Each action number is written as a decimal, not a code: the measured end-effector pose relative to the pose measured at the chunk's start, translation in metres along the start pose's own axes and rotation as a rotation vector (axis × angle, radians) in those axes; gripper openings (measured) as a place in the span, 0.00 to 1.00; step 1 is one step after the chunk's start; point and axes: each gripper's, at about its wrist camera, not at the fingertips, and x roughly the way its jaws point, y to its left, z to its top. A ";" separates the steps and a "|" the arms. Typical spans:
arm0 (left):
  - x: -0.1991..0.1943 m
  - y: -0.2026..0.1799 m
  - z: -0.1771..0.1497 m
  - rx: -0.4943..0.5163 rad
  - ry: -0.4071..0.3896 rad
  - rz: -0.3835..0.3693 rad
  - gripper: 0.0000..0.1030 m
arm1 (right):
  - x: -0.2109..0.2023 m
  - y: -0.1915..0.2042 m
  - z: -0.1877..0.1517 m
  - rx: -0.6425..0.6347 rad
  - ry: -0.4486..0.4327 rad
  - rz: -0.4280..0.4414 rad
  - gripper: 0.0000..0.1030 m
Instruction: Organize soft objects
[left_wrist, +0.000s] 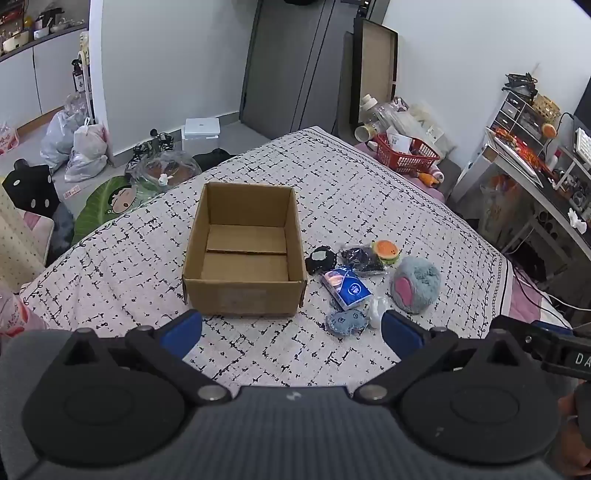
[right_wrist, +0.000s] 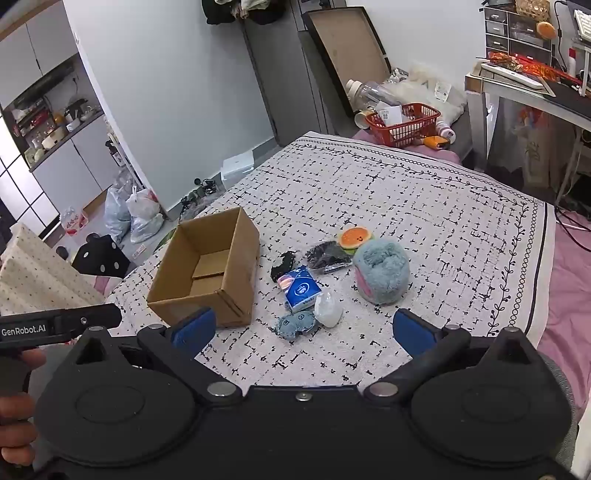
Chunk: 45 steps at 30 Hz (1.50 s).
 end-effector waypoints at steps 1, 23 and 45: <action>0.000 0.000 0.000 0.001 0.001 0.000 1.00 | 0.000 0.002 0.000 -0.001 -0.001 -0.002 1.00; -0.007 -0.020 -0.005 0.063 0.004 -0.025 1.00 | -0.012 -0.002 0.000 0.016 -0.021 -0.018 1.00; -0.014 -0.023 -0.004 0.070 -0.007 -0.025 1.00 | -0.014 -0.001 0.001 0.001 -0.038 -0.031 1.00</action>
